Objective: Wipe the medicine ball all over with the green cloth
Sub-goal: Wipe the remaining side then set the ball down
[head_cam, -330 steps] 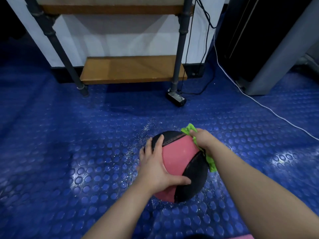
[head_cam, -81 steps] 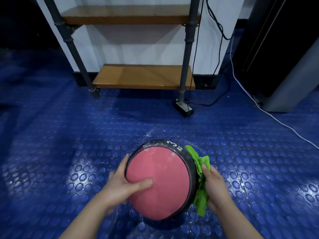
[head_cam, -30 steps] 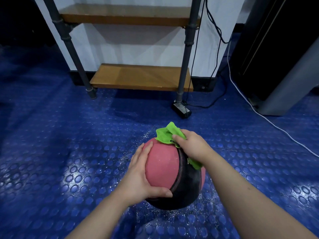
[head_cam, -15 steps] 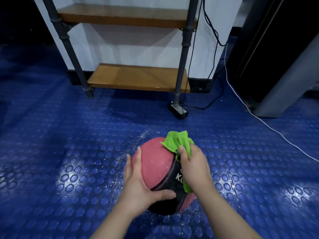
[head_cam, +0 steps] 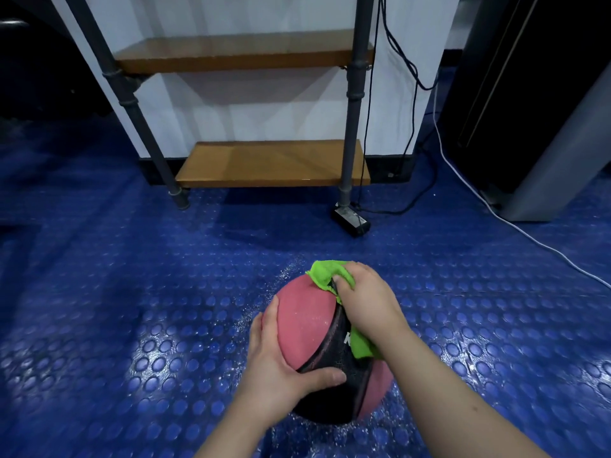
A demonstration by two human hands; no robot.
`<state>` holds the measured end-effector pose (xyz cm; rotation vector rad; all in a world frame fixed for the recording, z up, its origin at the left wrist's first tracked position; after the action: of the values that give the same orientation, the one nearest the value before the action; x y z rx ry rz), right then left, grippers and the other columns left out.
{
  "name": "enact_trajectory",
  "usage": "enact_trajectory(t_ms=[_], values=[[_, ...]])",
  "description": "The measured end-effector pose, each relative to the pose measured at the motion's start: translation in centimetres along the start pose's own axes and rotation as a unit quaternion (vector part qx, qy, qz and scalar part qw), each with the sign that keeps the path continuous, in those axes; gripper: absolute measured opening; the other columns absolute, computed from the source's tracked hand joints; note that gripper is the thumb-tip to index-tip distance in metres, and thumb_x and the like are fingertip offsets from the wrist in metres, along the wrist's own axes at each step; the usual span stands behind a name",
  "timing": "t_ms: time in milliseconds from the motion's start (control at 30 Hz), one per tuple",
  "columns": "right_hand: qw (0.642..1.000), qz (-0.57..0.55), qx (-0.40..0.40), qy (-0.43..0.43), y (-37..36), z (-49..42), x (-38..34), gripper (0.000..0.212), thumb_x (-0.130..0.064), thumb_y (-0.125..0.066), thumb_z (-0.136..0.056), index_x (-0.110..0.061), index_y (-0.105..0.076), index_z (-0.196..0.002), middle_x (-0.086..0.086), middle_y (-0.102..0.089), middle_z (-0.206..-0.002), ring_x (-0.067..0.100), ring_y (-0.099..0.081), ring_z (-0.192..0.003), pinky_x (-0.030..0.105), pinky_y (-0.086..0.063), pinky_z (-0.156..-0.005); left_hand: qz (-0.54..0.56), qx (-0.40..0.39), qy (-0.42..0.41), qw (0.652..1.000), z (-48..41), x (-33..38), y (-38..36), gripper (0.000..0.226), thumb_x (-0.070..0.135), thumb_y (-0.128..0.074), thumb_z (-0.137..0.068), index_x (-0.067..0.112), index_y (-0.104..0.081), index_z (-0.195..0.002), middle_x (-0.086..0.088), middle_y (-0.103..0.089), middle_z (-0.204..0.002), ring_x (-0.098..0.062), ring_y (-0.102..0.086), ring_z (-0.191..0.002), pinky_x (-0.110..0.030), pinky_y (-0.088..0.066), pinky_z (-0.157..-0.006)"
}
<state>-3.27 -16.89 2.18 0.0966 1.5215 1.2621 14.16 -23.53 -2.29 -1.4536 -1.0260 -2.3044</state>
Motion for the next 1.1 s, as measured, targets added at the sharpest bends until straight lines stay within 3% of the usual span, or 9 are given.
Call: enact_trajectory(t_ms=[100, 300, 433, 567, 667, 767, 933, 1000, 1100], values=[[0.999, 0.005, -0.007, -0.052, 0.1, -2.0, 0.7, 0.024, -0.038, -0.043, -0.094, -0.022, -0.047, -0.076, 0.003, -0.059, -0.096, 0.032, -0.053, -0.099, 0.042, -0.045, -0.084, 0.011, 0.008, 0.012, 1.0, -0.1, 0.2, -0.1, 0.155, 0.078, -0.084, -0.016, 0.058, -0.003, -0.147, 0.021, -0.01, -0.152, -0.014, -0.031, -0.137, -0.043, -0.037, -0.113], [0.988, -0.08, -0.039, -0.129, 0.5, -4.2, 4.0, 0.028, -0.028, -0.048, -0.091, -0.015, -0.049, -0.067, 0.002, -0.053, -0.072, 0.026, -0.051, -0.082, 0.033, -0.038, -0.071, 0.005, 0.012, 0.008, 1.0, 0.6, 0.7, -0.8, 0.156, 0.071, -0.087, -0.022, 0.056, 0.004, -0.147, 0.027, -0.003, -0.151, -0.01, -0.026, -0.136, -0.039, -0.033, -0.112], [0.999, -0.013, 0.012, -0.047, 1.3, -2.0, 1.4, 0.028, -0.034, -0.043, -0.098, -0.017, -0.048, -0.076, 0.005, -0.058, -0.086, 0.029, -0.053, -0.088, 0.034, -0.035, -0.068, 0.014, 0.032, 0.01, 0.999, 0.6, 0.5, -0.8, 0.152, 0.073, -0.086, -0.022, 0.058, 0.002, -0.145, 0.026, -0.008, -0.147, -0.012, -0.026, -0.138, -0.039, -0.035, -0.112], [0.996, -0.028, 0.084, 0.017, 1.9, 1.1, 0.2, 0.029, -0.034, -0.043, -0.099, -0.017, -0.045, -0.076, 0.001, -0.055, -0.078, 0.026, -0.052, -0.081, 0.035, -0.035, -0.065, 0.006, 0.032, 0.014, 0.999, 0.6, 0.4, -0.8, 0.156, 0.078, -0.082, -0.019, 0.055, 0.006, -0.146, 0.025, -0.005, -0.149, -0.013, -0.023, -0.141, -0.038, -0.031, -0.115], [0.981, -0.041, 0.153, 0.113, 1.4, 3.8, -0.4, 0.025, -0.033, -0.046, -0.098, -0.014, -0.062, -0.098, 0.002, -0.065, -0.104, 0.022, -0.055, -0.1, 0.033, -0.041, -0.084, 0.0, 0.023, 0.033, 0.999, -0.1, 0.4, -0.9, 0.156, 0.076, -0.082, -0.021, 0.053, 0.007, -0.147, 0.018, -0.003, -0.155, -0.017, -0.019, -0.145, -0.043, -0.031, -0.116], [0.977, 0.019, 0.126, 0.172, 0.1, 5.4, -0.8, 0.039, -0.053, -0.037, -0.091, -0.032, -0.062, -0.112, -0.01, -0.053, -0.134, 0.017, -0.044, -0.122, 0.035, -0.035, -0.1, -0.009, 0.021, 0.033, 0.999, -0.2, 0.3, -0.8, 0.155, 0.075, -0.082, -0.023, 0.052, 0.008, -0.148, 0.013, -0.003, -0.157, -0.017, -0.017, -0.145, -0.041, -0.031, -0.114], [0.991, 0.082, 0.043, 0.093, -0.5, 2.7, 0.1, 0.052, -0.063, -0.035, -0.091, -0.042, -0.045, -0.137, -0.011, -0.028, -0.153, 0.017, -0.023, -0.138, 0.041, -0.022, -0.113, -0.023, 0.049, 0.043, 0.998, 0.7, 0.1, -1.1, 0.153, 0.075, -0.083, -0.03, 0.051, 0.011, -0.147, 0.014, -0.001, -0.155, -0.022, -0.023, -0.143, -0.044, -0.035, -0.113], [0.995, 0.063, 0.043, 0.065, -0.4, 1.3, 0.0, 0.042, -0.052, -0.041, -0.095, -0.033, -0.053, -0.131, -0.004, -0.038, -0.148, 0.022, -0.033, -0.135, 0.043, -0.028, -0.111, -0.019, 0.058, 0.057, 0.996, 0.6, 0.2, -1.3, 0.152, 0.077, -0.08, -0.028, 0.052, 0.01, -0.147, 0.014, -0.001, -0.155, -0.026, -0.024, -0.143, -0.048, -0.035, -0.113], [0.997, 0.019, 0.057, 0.042, 0.1, 0.1, -0.3, 0.026, -0.04, -0.046, -0.097, -0.02, -0.06, -0.087, 0.0, -0.055, -0.114, 0.024, -0.053, -0.104, 0.036, -0.043, -0.083, -0.02, 0.051, 0.083, 0.995, 0.7, 0.1, -1.5, 0.155, 0.08, -0.077, -0.024, 0.05, 0.014, -0.146, 0.011, 0.002, -0.157, -0.03, -0.022, -0.145, -0.051, -0.035, -0.113]])
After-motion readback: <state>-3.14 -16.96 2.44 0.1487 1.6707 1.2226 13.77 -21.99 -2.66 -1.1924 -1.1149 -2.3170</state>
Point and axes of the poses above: each hand's wrist, its own z-axis away from the middle knuckle, its own y-axis out of the back of the hand, x = y × z, the point moved 8 cm from there along -z, towards the middle knuckle
